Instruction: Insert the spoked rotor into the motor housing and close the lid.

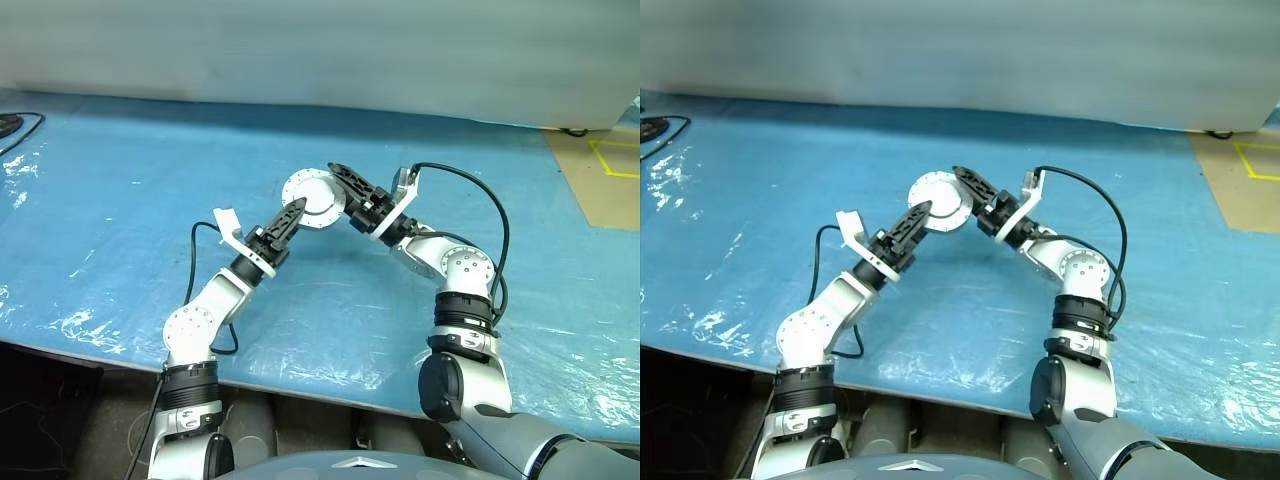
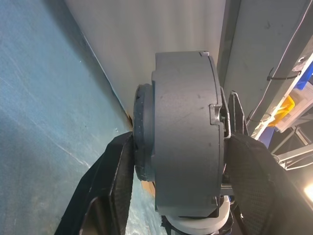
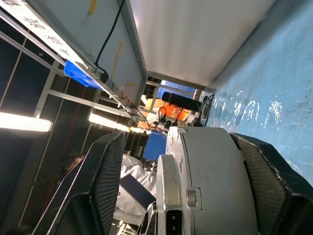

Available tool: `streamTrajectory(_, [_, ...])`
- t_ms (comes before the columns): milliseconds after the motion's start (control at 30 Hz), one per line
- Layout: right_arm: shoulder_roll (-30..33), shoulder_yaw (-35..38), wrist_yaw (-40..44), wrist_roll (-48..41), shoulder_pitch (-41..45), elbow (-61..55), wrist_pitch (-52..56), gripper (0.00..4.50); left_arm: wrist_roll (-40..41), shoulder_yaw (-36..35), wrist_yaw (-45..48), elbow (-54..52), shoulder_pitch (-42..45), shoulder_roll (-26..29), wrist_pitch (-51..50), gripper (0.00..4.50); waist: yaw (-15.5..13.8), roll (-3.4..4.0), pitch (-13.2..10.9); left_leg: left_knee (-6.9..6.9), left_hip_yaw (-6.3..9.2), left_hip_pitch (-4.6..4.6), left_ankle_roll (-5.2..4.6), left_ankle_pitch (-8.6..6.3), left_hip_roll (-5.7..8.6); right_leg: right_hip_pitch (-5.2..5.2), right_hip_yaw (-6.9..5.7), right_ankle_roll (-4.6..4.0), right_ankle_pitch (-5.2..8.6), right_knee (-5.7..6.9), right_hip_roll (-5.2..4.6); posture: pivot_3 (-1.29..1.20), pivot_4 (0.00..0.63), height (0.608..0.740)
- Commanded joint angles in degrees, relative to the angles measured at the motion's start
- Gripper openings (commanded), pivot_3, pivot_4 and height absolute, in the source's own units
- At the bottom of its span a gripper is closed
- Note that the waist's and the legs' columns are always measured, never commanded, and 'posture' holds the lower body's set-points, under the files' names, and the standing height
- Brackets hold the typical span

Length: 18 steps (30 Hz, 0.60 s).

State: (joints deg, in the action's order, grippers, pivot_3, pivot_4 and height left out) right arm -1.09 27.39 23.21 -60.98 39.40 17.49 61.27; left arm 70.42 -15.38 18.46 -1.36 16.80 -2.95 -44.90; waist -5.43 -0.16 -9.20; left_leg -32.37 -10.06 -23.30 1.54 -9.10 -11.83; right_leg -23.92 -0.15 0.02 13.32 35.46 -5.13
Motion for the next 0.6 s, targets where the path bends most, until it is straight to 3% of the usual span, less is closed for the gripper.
streamTrajectory(33, [-0.55, -0.12, 0.51, -3.1, 1.11, -2.48, -0.93, 3.58, 0.65, 0.05, 0.62, -0.74, 1.0, -0.3, 0.69, 2.42, 0.0, 0.0, 0.0, 0.0, 0.0, 0.0, 0.0, 0.0, 0.0, 0.0, 0.0, 0.0, 0.0, 0.0, 0.0, 0.0, 0.15, 0.74])
streamTrajectory(300, [-0.31, -0.2, 0.32, -2.65, 1.34, -2.02, -2.02, 3.58, 1.75, -1.2, -0.14, -0.17, 1.94, -1.14, 1.63, 2.42, -0.01, 0.0, 0.0, 0.0, 0.0, 0.0, 0.0, 0.0, 0.0, 0.0, 0.0, 0.0, 0.0, 0.0, 0.0, 0.0, 0.15, 0.74])
streamTrajectory(600, [-1.0, -2.36, -0.34, 2.92, 1.67, -0.17, -11.09, 3.58, 8.28, -6.68, -1.37, -0.83, 3.29, -4.27, 5.99, 2.42, 0.07, -0.02, -0.01, 0.0, 0.0, 0.0, 0.0, 0.0, -0.01, 0.0, 0.0, 0.0, 0.0, 0.0, 0.01, 0.0, 0.15, 0.74])
